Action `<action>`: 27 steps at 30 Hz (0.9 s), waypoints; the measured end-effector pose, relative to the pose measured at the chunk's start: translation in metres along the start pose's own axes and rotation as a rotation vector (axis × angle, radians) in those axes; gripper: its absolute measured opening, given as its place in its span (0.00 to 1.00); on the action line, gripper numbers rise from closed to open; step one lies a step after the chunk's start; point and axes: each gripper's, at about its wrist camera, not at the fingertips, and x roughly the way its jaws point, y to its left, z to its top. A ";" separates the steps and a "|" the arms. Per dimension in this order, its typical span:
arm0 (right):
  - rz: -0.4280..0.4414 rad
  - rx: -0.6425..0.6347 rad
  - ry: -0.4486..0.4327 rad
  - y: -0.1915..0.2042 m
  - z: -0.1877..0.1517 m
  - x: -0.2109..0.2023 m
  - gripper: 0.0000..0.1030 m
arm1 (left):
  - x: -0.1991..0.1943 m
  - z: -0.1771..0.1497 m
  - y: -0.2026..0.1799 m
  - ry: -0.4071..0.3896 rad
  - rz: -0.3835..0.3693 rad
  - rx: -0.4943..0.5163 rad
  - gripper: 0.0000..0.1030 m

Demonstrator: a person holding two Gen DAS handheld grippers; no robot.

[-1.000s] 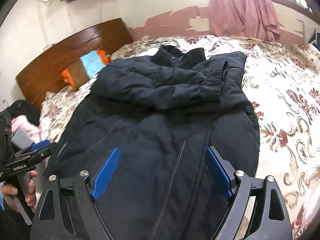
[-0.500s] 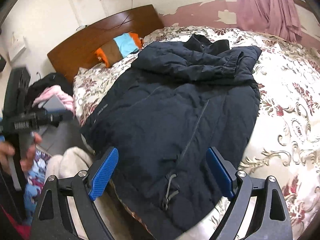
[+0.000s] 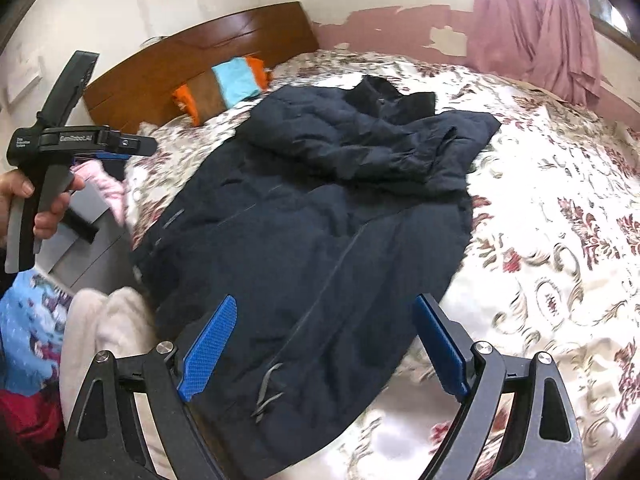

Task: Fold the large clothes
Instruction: 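Grasp the jacket hem with both tools and lift it toward the collar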

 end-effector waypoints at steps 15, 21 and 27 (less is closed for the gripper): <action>-0.167 0.269 -0.198 -0.066 0.182 0.123 0.84 | 0.114 0.163 0.013 -0.223 -0.049 0.028 1.00; -0.213 0.535 -0.330 -0.115 0.249 0.223 0.84 | 0.180 0.220 0.007 -0.323 -0.089 0.011 1.00; -0.113 0.633 -0.417 -0.160 0.289 0.316 0.84 | 0.245 0.272 0.001 -0.392 -0.062 0.000 1.00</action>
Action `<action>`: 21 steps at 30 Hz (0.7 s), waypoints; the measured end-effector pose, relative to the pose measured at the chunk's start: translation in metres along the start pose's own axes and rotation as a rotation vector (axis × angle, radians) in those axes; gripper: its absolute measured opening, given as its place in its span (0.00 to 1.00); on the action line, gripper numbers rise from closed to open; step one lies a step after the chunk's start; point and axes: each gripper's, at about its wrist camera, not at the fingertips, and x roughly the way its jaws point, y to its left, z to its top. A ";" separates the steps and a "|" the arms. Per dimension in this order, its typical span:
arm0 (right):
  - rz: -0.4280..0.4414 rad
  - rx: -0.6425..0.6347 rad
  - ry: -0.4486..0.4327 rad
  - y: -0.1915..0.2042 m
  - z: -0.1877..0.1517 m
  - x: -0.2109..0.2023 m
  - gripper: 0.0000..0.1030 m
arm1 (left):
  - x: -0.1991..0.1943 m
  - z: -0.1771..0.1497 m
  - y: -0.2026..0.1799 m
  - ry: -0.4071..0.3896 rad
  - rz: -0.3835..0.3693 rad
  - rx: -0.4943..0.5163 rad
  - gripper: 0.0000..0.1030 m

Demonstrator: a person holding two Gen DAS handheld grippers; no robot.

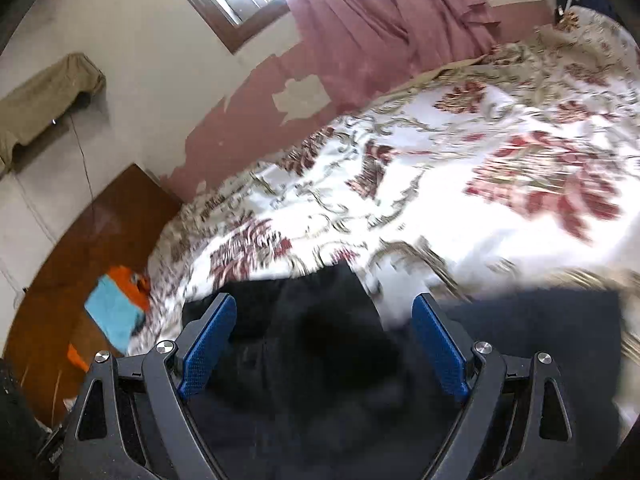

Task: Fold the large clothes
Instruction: 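Grasp the jacket hem with both tools and lift it toward the collar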

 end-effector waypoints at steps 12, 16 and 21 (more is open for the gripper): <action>0.104 -0.033 -0.115 -0.019 -0.026 0.032 0.83 | 0.107 0.023 -0.021 0.075 0.012 -0.062 1.00; 0.066 -0.027 -0.092 -0.023 -0.023 0.034 0.63 | 0.127 0.018 -0.026 0.092 0.028 -0.056 1.00; 0.067 -0.044 -0.057 -0.023 -0.021 0.039 0.36 | 0.133 0.012 -0.024 0.063 0.022 -0.054 0.96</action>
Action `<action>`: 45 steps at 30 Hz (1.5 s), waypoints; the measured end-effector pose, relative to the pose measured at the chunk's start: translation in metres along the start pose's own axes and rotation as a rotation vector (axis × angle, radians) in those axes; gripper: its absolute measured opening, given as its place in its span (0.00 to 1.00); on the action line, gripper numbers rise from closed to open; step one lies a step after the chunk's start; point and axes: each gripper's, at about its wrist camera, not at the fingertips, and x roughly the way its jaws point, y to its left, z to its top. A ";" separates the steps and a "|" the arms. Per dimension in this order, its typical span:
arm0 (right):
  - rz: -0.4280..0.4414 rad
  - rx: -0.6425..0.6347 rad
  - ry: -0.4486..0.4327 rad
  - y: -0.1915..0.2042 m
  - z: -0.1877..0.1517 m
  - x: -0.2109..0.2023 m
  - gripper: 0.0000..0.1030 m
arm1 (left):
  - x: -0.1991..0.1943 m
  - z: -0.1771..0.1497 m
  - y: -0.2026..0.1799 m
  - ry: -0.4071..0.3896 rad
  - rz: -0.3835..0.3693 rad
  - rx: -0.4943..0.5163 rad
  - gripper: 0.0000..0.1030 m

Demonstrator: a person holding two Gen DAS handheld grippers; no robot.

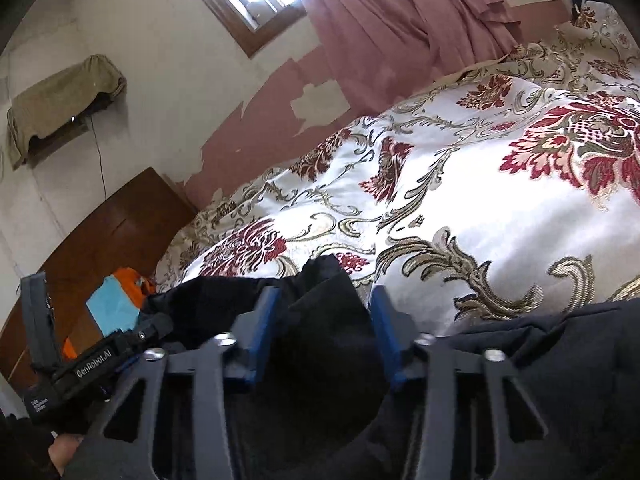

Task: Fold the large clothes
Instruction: 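Grasp the jacket hem with both tools and lift it toward the collar, then carry the held hem over the jacket body toward the collar with both tools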

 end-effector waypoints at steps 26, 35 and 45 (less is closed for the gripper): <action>0.025 -0.192 -0.230 0.046 -0.058 -0.149 0.07 | -0.098 -0.092 0.105 -0.177 -0.481 -0.342 0.07; -0.097 -0.196 0.042 0.032 -0.074 -0.184 0.05 | -0.121 -0.112 0.100 -0.040 -0.376 -0.152 0.07; -0.086 -0.187 0.118 0.015 -0.089 -0.205 0.05 | -0.131 -0.127 0.089 -0.065 -0.264 -0.006 0.06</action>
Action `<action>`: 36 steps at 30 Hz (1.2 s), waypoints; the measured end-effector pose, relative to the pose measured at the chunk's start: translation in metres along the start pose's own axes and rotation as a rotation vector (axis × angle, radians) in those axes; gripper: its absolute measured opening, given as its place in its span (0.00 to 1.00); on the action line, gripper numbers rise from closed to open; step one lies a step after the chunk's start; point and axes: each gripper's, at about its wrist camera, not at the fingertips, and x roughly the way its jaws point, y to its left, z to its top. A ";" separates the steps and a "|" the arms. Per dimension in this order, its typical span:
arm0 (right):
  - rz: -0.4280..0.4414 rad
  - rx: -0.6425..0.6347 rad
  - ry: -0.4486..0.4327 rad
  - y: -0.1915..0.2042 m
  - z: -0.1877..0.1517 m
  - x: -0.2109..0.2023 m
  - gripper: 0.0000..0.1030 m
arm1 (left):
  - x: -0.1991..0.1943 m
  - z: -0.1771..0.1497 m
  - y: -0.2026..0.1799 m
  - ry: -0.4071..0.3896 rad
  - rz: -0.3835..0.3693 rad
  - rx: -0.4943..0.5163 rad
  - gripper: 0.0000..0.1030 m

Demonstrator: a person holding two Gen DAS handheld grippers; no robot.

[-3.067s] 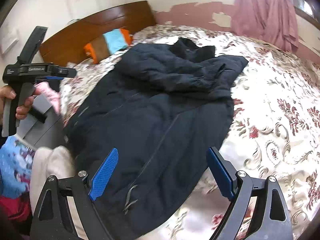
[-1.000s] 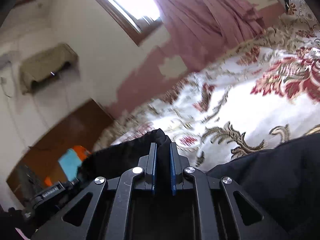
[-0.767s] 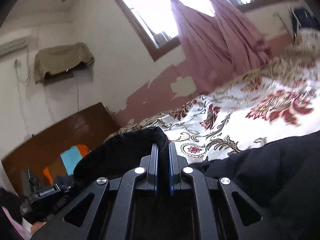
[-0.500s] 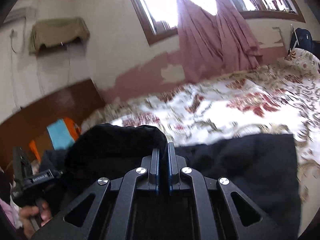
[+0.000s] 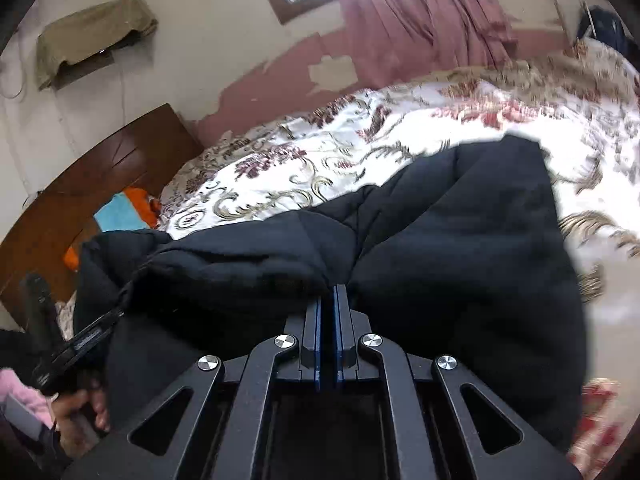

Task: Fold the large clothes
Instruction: 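Carry the held hem over the jacket body toward the collar with both tools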

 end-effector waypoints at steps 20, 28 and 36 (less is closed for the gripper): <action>0.100 -0.048 0.236 0.032 0.007 0.078 0.05 | -0.016 -0.005 0.005 -0.050 -0.119 0.006 0.09; 0.142 -0.004 0.188 0.023 -0.004 0.079 0.05 | -0.061 -0.001 0.006 -0.255 -0.319 -0.010 0.10; 0.145 0.002 0.159 0.023 -0.006 0.076 0.05 | -0.032 0.008 -0.034 -0.090 -0.200 0.106 0.10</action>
